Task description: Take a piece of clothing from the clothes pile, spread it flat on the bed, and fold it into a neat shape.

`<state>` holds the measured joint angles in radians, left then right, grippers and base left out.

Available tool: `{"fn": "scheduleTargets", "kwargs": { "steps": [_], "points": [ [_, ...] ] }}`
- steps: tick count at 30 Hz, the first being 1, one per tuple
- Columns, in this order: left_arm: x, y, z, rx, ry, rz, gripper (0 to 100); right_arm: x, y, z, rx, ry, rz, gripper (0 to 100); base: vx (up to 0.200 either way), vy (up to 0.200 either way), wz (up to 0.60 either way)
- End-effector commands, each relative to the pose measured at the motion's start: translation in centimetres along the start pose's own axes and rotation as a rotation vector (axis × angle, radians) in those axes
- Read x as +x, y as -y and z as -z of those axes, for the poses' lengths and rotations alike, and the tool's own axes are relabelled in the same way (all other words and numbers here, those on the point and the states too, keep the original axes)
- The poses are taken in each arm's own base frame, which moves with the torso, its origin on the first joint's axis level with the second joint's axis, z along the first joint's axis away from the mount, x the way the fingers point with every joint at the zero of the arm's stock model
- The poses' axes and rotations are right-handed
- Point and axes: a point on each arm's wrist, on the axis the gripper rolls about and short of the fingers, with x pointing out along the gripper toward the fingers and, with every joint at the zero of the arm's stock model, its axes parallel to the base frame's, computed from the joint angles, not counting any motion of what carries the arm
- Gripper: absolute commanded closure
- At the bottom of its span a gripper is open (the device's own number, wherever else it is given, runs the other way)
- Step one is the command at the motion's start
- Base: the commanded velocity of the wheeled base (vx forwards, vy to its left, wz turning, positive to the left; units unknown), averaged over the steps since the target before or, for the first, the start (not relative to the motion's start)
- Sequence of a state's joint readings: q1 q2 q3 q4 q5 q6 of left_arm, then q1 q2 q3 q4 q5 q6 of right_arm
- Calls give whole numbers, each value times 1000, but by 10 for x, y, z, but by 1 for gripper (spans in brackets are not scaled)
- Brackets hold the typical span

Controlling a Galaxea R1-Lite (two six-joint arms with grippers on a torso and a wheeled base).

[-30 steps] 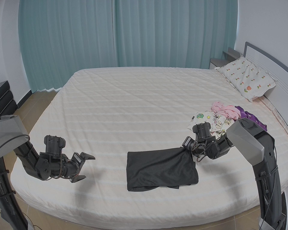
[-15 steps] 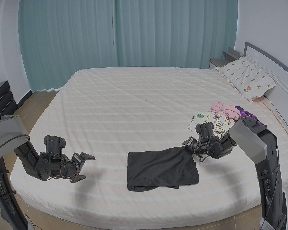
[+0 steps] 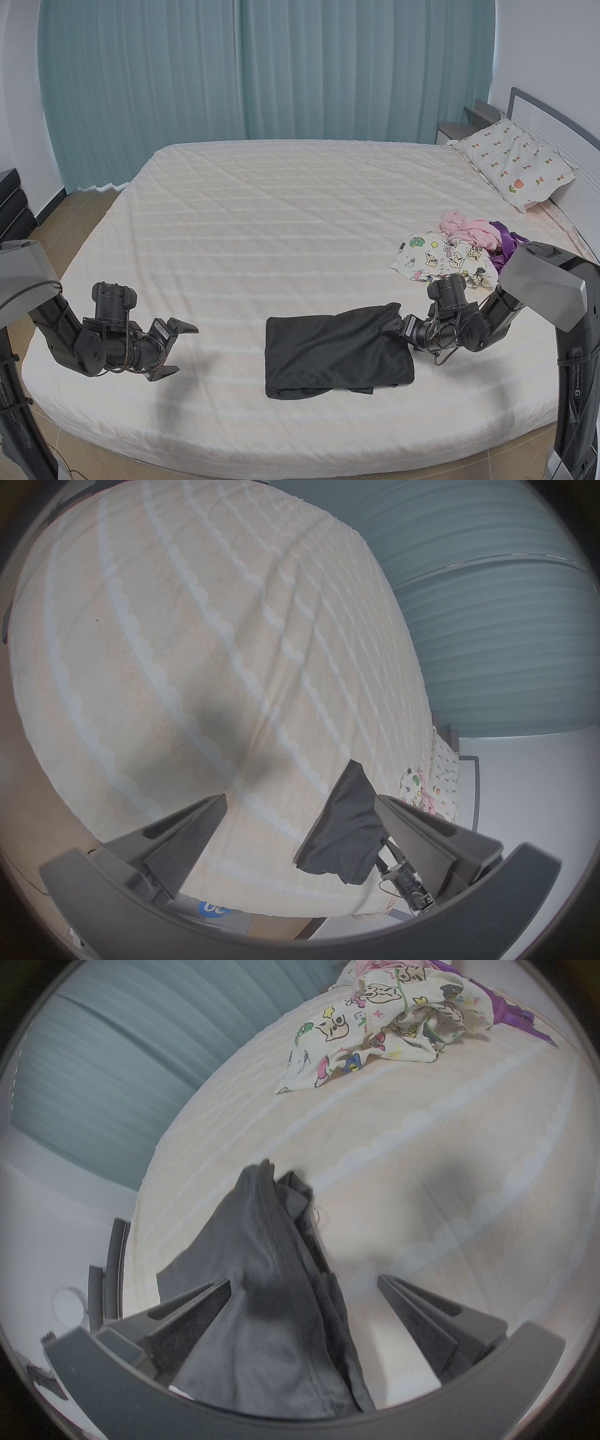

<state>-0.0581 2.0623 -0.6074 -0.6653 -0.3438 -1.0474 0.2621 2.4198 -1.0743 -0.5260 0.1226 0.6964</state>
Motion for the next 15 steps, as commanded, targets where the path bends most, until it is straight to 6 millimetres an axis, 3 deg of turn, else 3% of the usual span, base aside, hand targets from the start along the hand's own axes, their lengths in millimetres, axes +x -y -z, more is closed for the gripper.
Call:
{"fn": "scheduleTargets", "kwargs": {
  "steps": [1,14,15],
  "points": [
    [0,0,0,0,-1,0,0,-15,10,17,-65,-10,-57,0,0,0,0],
    [0,0,0,0,-1,0,0,-22,24,35,-184,-84,-109,0,0,0,0],
    [0,0,0,-1,1,-1,0,-23,25,36,-198,-87,-107,100,0,0,0]
  ]
}}
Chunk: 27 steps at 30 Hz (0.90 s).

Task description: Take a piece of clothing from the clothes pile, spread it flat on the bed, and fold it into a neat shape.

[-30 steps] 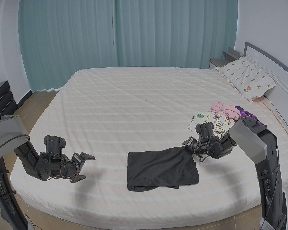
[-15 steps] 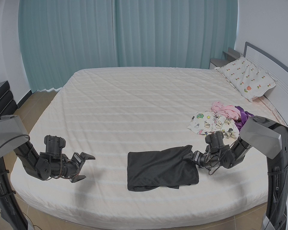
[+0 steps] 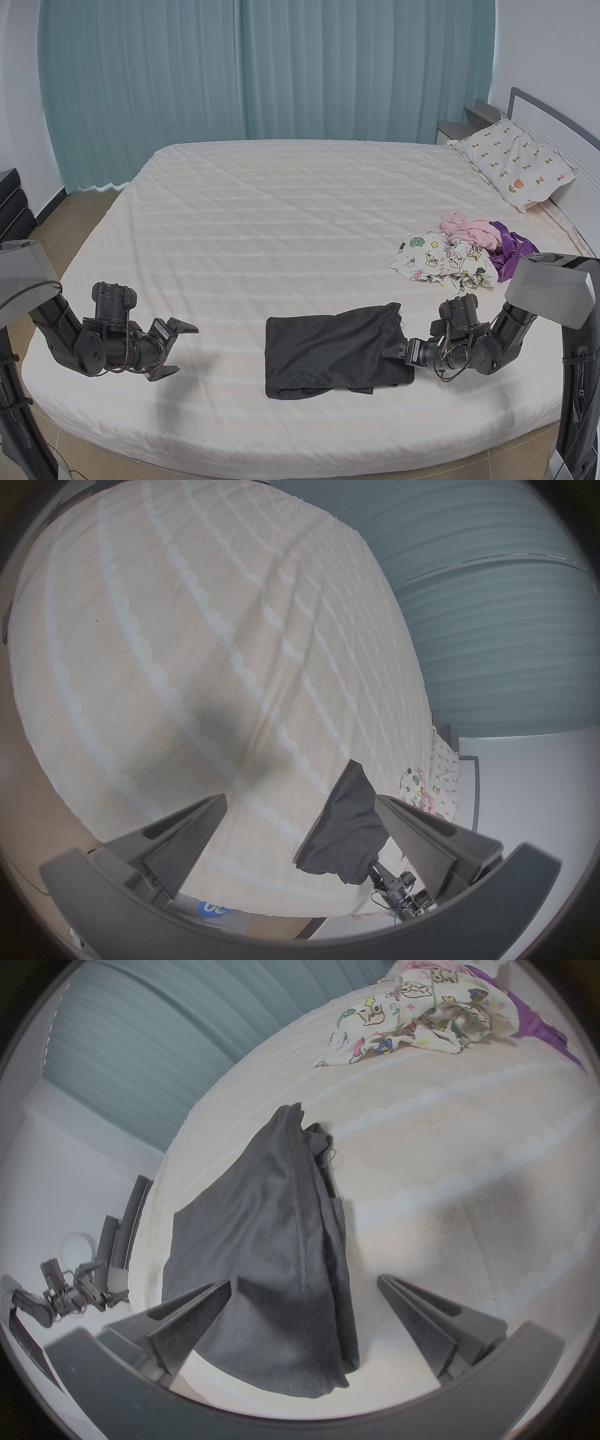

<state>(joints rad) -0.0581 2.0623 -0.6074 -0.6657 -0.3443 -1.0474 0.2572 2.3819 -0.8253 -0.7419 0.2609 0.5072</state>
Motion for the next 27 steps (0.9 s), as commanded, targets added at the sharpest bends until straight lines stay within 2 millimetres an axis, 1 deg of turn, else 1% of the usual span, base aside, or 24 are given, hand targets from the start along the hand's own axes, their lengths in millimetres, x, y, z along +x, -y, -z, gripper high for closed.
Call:
{"fn": "scheduleTargets", "kwargs": {
  "steps": [1,4,9,13,23,24,27],
  "points": [
    [0,0,0,0,0,-1,0,-3,2,5,-24,-18,7,100,0,0,0],
    [0,0,0,0,-1,0,0,-8,2,7,-46,-26,11,100,0,0,0],
    [0,0,0,0,-1,0,0,-14,6,9,-68,-35,21,100,0,0,0],
    [0,0,0,0,0,-1,0,-16,7,14,-70,-51,29,100,0,0,0],
    [0,0,0,0,-1,0,0,-21,11,15,-99,-54,38,100,0,0,0],
    [0,0,0,0,0,-1,0,-21,11,15,-109,-53,39,0,0,0,0],
    [0,0,0,0,0,-1,0,-24,12,11,-119,-39,39,0,0,0,0]
  ]
}}
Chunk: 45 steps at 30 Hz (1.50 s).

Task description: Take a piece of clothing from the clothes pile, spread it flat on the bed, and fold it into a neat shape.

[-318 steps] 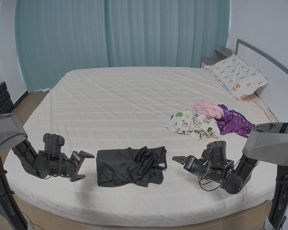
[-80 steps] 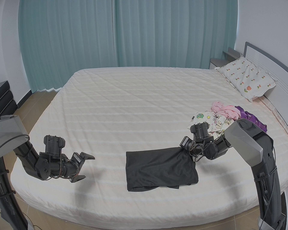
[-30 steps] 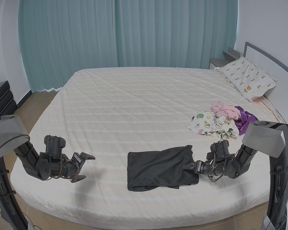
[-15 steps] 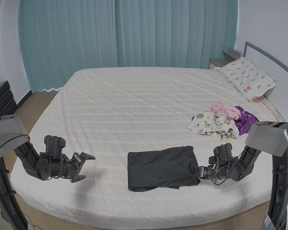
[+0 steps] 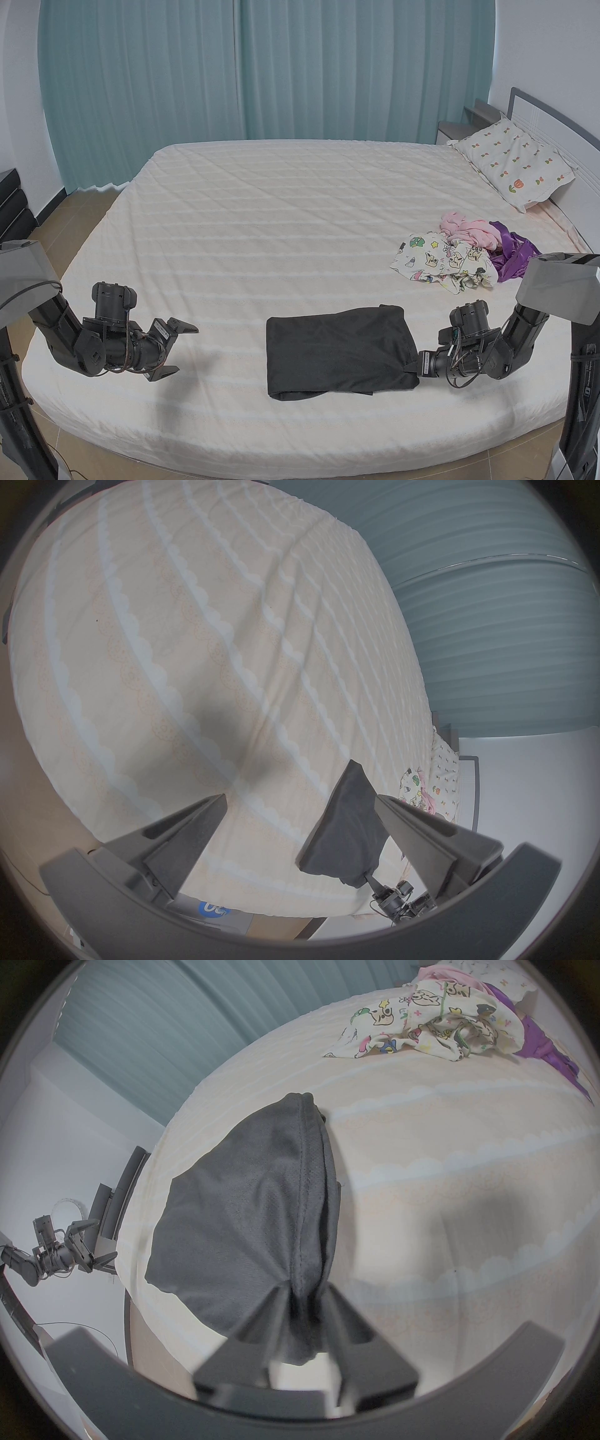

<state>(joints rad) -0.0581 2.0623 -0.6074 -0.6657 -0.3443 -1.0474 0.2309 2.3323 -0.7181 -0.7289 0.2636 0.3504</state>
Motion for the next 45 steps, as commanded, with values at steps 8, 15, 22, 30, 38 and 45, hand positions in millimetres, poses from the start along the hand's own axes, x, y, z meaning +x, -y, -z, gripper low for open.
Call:
{"fn": "scheduleTargets", "kwargs": {
  "steps": [8,15,22,30,38,45],
  "points": [
    [0,0,0,-1,0,0,0,-13,-4,-40,64,141,-45,0,0,0,0],
    [0,0,0,-1,1,-1,0,26,-8,-63,209,197,-70,0,0,0,0],
    [0,0,0,0,5,-4,0,58,-9,-75,210,233,-62,0,0,0,0],
    [3,-1,2,2,15,-20,0,76,-15,-93,298,287,-57,100,0,0,0],
    [3,-1,2,2,15,-20,0,74,-15,-100,349,308,-70,100,0,0,0],
    [3,-1,2,2,16,-21,0,72,-10,-100,378,313,-54,100,0,0,0]
  ]
}}
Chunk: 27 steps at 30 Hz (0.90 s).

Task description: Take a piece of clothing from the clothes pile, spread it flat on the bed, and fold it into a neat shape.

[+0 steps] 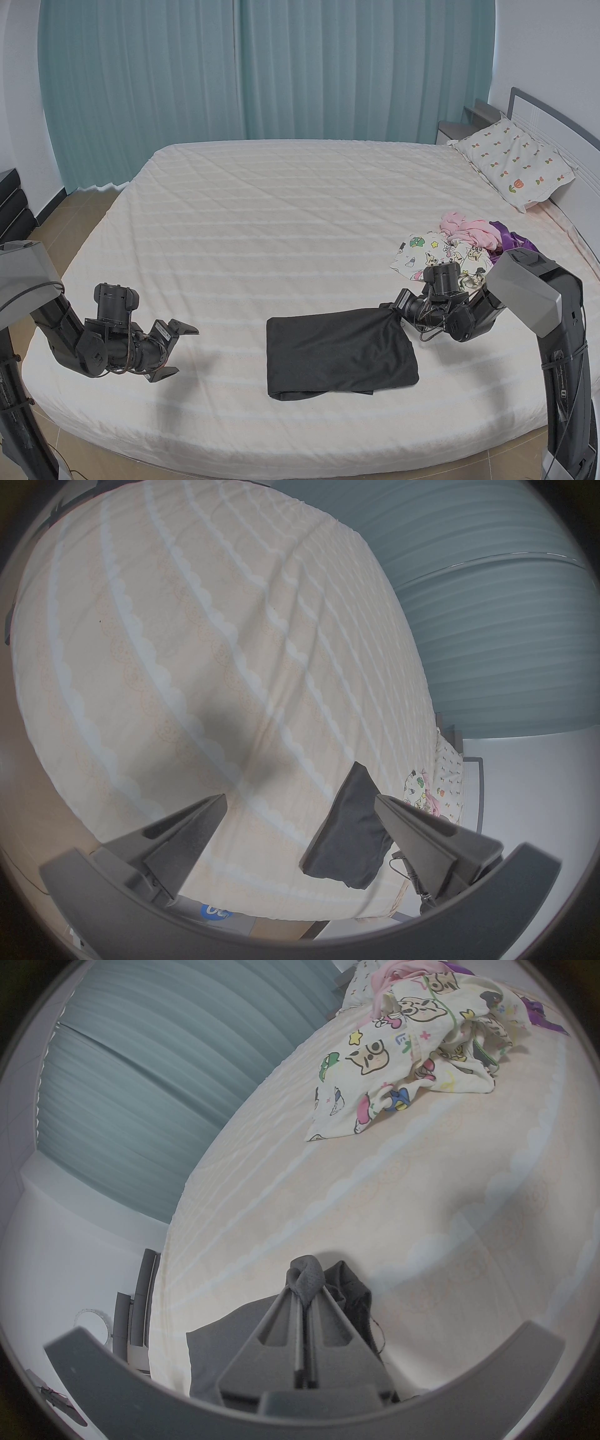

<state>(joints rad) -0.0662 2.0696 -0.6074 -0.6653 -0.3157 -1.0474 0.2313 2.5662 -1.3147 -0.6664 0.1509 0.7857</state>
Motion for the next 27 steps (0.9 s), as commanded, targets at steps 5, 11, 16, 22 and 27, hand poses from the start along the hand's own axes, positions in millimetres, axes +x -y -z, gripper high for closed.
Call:
{"fn": "scheduleTargets", "kwargs": {
  "steps": [5,11,16,22,27],
  "points": [
    [0,0,0,-1,0,-1,0,-3,9,-1,14,8,23,0,0,0,0],
    [0,0,0,-1,0,-1,0,-23,4,-11,10,34,11,0,0,0,0],
    [0,0,0,0,-1,1,0,-40,8,-4,2,28,21,0,0,0,0],
    [0,0,0,5,-2,0,0,-80,14,8,11,26,32,0,0,0,0],
    [0,0,0,5,-2,3,0,-112,21,23,63,11,60,0,0,0,0]
  ]
}}
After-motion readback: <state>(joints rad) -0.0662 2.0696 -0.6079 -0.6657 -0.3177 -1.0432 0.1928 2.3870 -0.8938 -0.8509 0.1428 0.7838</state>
